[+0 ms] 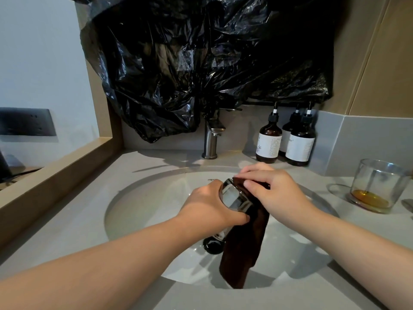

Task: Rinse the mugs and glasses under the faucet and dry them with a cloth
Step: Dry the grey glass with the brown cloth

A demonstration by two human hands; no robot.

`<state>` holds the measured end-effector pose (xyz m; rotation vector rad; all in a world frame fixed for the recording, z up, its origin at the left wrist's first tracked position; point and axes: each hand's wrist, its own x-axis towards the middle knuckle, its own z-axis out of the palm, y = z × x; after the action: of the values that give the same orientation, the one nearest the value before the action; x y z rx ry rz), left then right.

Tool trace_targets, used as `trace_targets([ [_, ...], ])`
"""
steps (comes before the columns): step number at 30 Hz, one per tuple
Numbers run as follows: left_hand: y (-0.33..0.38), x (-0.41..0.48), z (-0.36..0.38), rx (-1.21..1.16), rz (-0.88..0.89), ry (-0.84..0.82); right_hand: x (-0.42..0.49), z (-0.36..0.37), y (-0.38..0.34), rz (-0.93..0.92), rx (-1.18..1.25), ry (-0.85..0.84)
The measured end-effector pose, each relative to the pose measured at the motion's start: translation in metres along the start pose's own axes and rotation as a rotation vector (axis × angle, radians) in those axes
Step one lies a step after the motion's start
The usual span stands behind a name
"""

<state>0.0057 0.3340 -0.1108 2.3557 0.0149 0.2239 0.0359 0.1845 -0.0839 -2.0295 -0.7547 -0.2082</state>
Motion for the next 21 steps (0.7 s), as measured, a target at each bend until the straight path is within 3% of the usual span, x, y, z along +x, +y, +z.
trace_targets([
  [6, 0.001, -0.001, 0.000, 0.101, 0.026, 0.018, 0.007, -0.024, -0.002, 0.118, -0.102, -0.135],
  [9, 0.005, -0.005, 0.000, 0.175, 0.096, 0.008, 0.009, -0.022, 0.002, 0.184, -0.117, 0.031],
  [12, 0.006, -0.007, 0.000, 0.186, 0.114, -0.001, 0.005, -0.014, -0.004, 0.114, -0.056, 0.175],
  [15, 0.005, -0.007, 0.000, 0.086, 0.087, 0.021, 0.004, -0.016, -0.014, 0.041, 0.032, 0.053],
  [18, 0.005, -0.006, -0.003, 0.006, 0.061, 0.043, 0.007, -0.030, -0.011, 0.098, 0.097, -0.142],
  [21, 0.006, -0.007, -0.004, 0.013, 0.075, 0.004, 0.010, -0.033, -0.001, 0.172, -0.001, -0.103],
])
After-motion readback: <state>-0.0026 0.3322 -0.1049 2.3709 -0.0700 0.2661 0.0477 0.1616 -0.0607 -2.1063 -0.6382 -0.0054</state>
